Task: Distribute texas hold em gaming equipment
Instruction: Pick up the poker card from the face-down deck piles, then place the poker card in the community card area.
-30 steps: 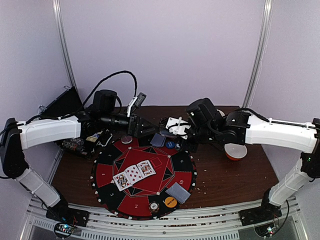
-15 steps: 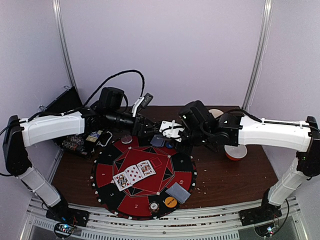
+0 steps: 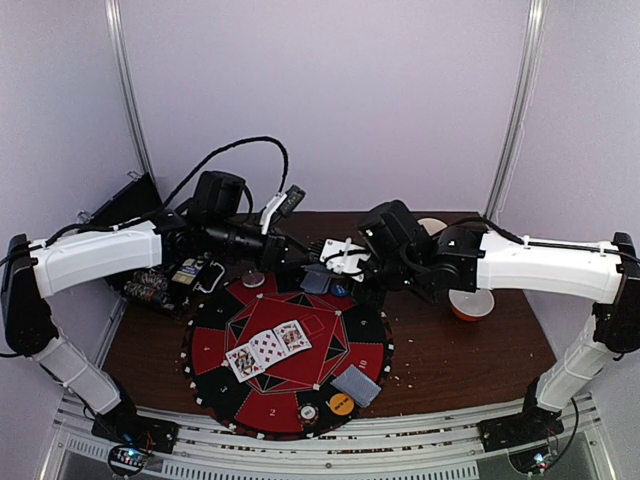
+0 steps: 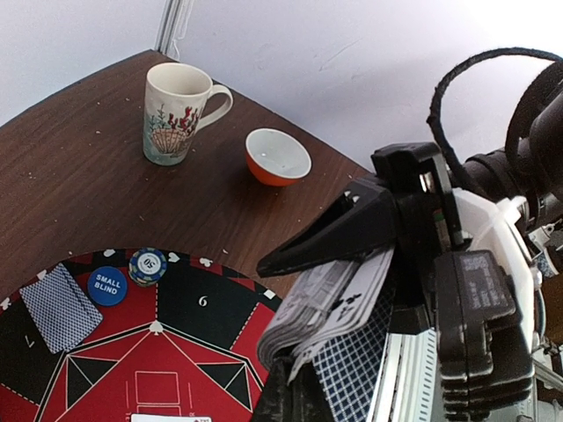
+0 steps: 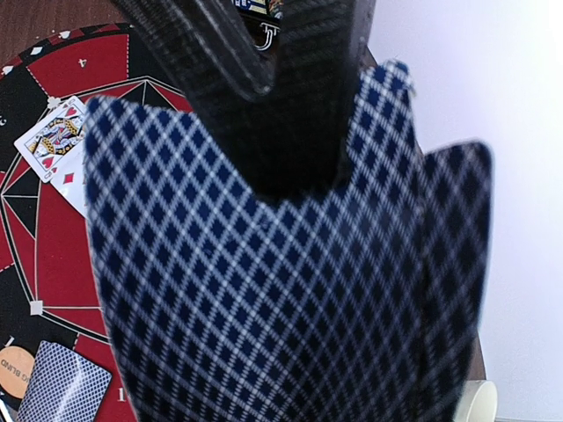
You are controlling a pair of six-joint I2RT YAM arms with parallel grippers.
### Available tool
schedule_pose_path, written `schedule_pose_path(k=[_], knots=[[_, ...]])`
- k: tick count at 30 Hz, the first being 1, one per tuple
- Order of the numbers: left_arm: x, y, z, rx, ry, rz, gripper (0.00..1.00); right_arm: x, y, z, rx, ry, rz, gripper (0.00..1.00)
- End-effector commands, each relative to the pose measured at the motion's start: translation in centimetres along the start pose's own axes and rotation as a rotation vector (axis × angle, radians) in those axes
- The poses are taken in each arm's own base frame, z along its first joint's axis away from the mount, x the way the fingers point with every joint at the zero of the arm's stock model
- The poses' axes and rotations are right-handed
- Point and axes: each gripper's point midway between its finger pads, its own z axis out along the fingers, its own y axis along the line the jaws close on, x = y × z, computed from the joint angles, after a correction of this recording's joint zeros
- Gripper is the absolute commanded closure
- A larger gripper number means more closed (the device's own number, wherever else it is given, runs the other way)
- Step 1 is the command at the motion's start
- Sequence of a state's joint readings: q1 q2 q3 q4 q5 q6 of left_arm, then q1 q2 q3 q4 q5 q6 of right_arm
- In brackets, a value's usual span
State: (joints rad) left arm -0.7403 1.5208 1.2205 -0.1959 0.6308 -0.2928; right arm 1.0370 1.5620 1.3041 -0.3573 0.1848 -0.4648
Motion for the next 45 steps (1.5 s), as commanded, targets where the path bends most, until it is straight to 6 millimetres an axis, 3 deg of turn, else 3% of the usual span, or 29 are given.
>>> schedule_pose_path(k=[1, 13, 19, 25, 28, 33, 35, 45], knots=[[-1.4, -0.2, -1.1, -0.018, -0.048, 0.051, 1.0, -0.5, -0.6, -0.9, 0.021, -0.026, 0.013, 0.71], [-2.4, 0.5, -3.6, -0.061, -0.066, 0.102, 1.0, 3.2, -3.2, -0.8, 0.054, 0.028, 0.101, 0.71], [-2.4, 3.0, -6.4, -0.101, -0.041, 0.089, 1.0, 6.4, -5.5, -1.4, 0.1, 0.068, 0.162, 0.72], [-1.2, 3.4, -6.0, -0.079, 0.033, 0.107, 1.0, 7.1, -6.6, -2.5, 0.124, 0.065, 0.182, 0.71], [-0.1, 3.8, -5.3, -0.055, 0.071, 0.109, 1.0, 7.2, -6.8, -2.9, 0.13, 0.061, 0.183, 0.71], [4.9, 9.1, -2.9, -0.17, 0.304, 0.078, 1.0, 7.0, -7.0, -3.6, 0.135, 0.047, 0.177, 0.71], [6.5, 10.0, -1.6, -0.158, 0.376, 0.091, 1.0, 6.9, -6.9, -3.8, 0.132, 0.04, 0.177, 0.71], [13.0, 9.7, 6.2, -0.019, 0.651, 0.18, 1.0, 7.1, -6.8, -4.4, 0.13, 0.037, 0.171, 0.71]])
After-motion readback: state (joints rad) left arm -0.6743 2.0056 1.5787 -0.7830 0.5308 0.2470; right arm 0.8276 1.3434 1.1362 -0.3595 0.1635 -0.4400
